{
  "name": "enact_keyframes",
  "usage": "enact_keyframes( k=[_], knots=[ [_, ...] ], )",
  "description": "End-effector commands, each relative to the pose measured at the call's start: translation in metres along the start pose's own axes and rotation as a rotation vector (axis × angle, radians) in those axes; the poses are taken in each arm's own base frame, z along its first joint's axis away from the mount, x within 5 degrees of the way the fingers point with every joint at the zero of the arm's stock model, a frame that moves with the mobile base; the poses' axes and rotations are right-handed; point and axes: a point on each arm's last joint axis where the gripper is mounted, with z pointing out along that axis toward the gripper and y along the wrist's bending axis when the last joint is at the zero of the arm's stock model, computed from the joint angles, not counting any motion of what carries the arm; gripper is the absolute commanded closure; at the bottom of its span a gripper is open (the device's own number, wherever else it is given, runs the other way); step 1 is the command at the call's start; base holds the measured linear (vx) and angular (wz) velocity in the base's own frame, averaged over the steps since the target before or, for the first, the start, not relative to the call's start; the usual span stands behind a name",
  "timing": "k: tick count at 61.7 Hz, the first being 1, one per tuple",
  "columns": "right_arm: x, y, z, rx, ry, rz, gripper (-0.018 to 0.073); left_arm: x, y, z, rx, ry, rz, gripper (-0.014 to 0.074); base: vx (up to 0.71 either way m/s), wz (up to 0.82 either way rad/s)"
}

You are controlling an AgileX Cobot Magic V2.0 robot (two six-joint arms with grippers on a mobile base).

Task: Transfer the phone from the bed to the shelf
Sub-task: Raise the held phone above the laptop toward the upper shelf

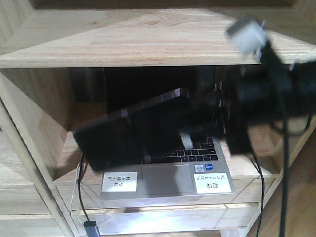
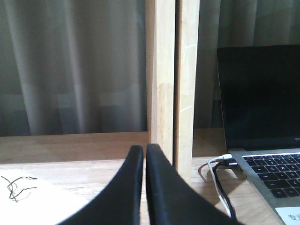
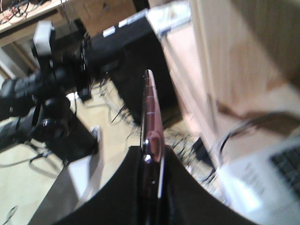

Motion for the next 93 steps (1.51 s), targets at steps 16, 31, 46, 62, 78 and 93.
enact_keyframes(
  k=[16,31,46,62,78,93],
  knots=[
    [-0.088,0.035,-0.045,0.124,-0.300,-0.154,0.0561,-0.016,0.001,-0.002,-0.005,-0.107,-0.018,0.0595,0.00,0.00],
    [-0.122,0.021,-0.051,0.207,-0.410,-0.170,0.0561,-0.016,0.001,-0.002,-0.005,-0.107,-0.018,0.0595,0.00,0.00],
    [-0.148,-0.012,-0.040,0.168,-0.477,-0.149,0.0561,-0.016,0.001,-0.002,-0.005,-0.107,-0.018,0.0595,0.00,0.00],
    [-0.169,-0.038,0.003,0.168,-0.513,-0.136,0.0561,-0.016,0.001,-0.002,-0.005,-0.107,-0.018,0.0595,0.00,0.00],
    [-0.169,-0.066,0.043,0.245,-0.538,-0.081,0.0561,-0.016,0.001,-0.002,-0.005,-0.107,-0.018,0.0595,0.00,0.00],
    [-0.156,-0.090,0.068,0.251,-0.486,-0.040,0.0561,-0.016,0.001,-0.002,-0.005,-0.107,-0.018,0.0595,0.00,0.00]
  ],
)
